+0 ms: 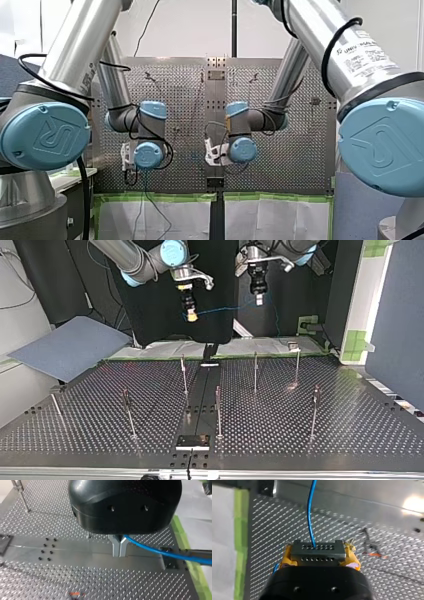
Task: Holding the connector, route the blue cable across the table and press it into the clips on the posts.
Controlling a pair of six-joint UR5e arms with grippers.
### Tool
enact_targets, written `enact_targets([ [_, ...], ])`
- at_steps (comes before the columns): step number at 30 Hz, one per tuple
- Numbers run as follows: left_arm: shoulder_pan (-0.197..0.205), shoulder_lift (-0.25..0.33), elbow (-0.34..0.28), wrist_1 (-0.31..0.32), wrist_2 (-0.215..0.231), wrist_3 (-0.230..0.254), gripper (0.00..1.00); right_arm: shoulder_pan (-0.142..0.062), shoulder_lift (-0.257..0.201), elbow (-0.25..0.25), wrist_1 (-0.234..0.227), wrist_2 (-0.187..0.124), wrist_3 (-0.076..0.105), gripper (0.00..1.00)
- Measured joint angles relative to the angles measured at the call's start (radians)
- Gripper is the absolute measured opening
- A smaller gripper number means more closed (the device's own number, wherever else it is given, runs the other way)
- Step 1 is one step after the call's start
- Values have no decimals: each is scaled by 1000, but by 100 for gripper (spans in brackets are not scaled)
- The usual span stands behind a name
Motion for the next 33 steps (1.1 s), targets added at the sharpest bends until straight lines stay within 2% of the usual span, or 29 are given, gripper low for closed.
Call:
enact_targets([
  [8,28,65,60,-65,-62,15,0,1,-65,-53,65,-58,11,0],
  [13,44,111,104,-112,-108,22,0,4,-106,-88,106,-73,19,0],
  [19,64,163,147,-162,-160,41,0,14,-157,-129,157,-102,58,0],
  [23,69,194,161,-194,-192,39,0,28,-196,-164,196,-122,88,0],
  [27,71,229,164,-229,-226,28,0,44,-224,-199,232,-137,102,0],
  [33,80,284,175,-284,-270,20,0,62,-232,-252,285,-151,125,0],
])
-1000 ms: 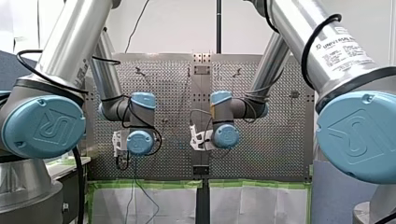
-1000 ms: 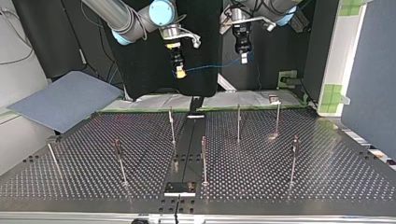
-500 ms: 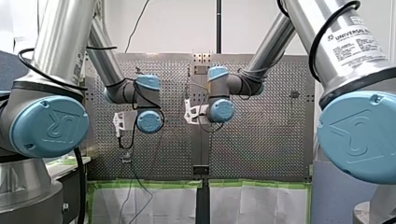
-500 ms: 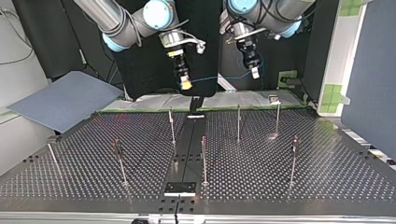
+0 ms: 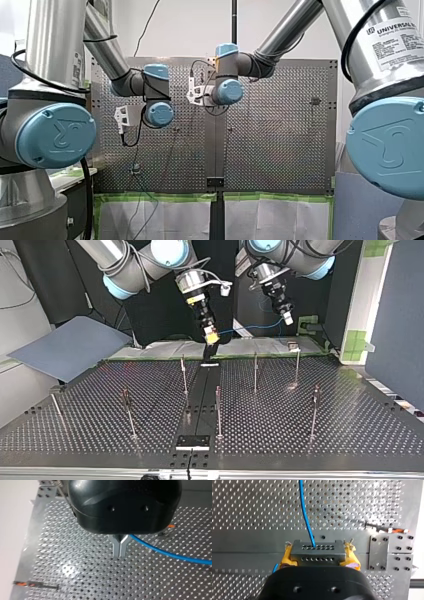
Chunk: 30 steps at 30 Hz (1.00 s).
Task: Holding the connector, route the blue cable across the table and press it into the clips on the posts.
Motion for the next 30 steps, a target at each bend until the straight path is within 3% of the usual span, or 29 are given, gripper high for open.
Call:
enact_targets([
  [5,10,41,26,-41,-4,-2,0,6,14,-45,45,-19,19,0],
  [14,25,117,73,-118,17,-5,0,16,65,-118,100,-51,32,0],
  [24,58,208,100,-209,48,-2,0,18,71,-207,161,-74,67,0],
  [30,71,220,117,-265,52,0,0,18,74,-258,199,-89,82,0],
])
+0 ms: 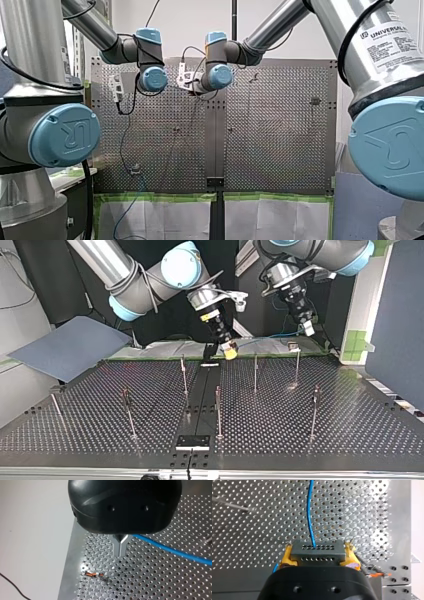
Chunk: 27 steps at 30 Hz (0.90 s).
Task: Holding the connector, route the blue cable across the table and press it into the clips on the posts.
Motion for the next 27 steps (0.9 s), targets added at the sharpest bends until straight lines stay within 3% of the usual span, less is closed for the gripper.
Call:
enact_targets([
  [5,22,-21,24,-37,19,-2,0,0,2,-41,28,-6,4,0],
  [12,58,-68,87,-58,81,-5,0,-4,3,-95,46,-12,5,0],
  [20,116,-74,154,-86,143,-8,0,-16,12,-167,52,-23,5,0],
  [27,173,-75,216,-100,200,-13,0,-17,51,-226,75,-24,5,0],
])
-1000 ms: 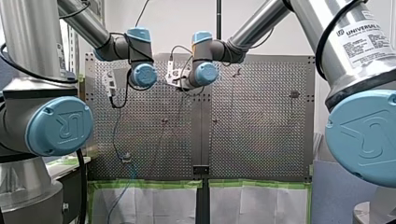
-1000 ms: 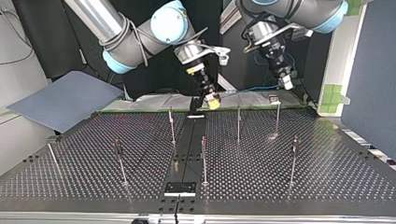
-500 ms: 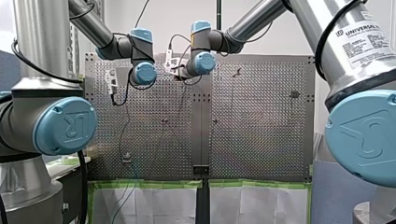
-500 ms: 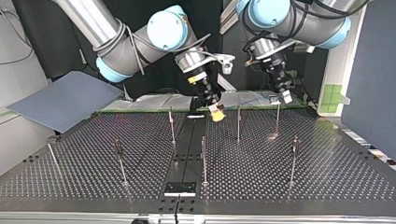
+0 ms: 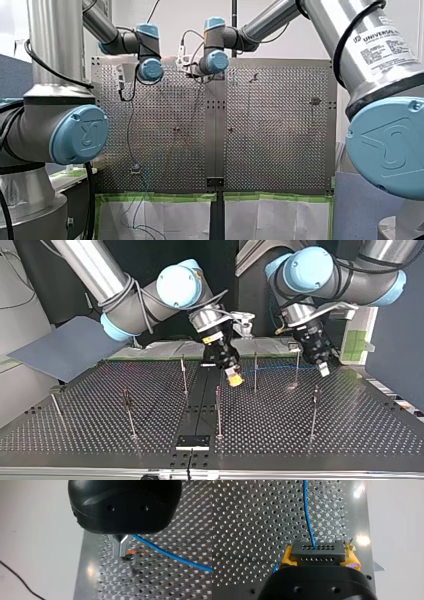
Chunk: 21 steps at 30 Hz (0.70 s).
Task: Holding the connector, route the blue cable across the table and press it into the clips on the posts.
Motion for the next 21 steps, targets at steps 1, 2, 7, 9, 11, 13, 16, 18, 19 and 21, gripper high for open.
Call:
enact_targets([
  [1,5,-1,8,-3,4,-1,0,1,6,-8,1,0,0,0],
  [2,9,-2,14,-6,8,-3,0,2,13,-17,2,0,0,0],
  [7,30,-11,34,-22,15,-12,0,3,35,-55,4,0,0,0],
  [9,36,-13,35,-25,18,-13,0,3,42,-64,4,0,0,0],
  [11,41,-15,36,-27,23,-14,0,4,48,-72,5,-1,0,0],
  [13,47,-17,37,-28,27,-17,0,5,55,-78,5,-3,2,0],
  [16,55,-19,37,-27,37,-22,0,7,65,-88,6,-5,8,0],
  [18,63,-24,37,-27,45,-26,0,8,73,-95,6,-6,12,0],
  [19,65,-26,37,-27,49,-27,0,9,79,-99,6,-6,14,0],
  [21,70,-37,38,-26,61,-29,0,12,92,-106,6,-7,17,0],
])
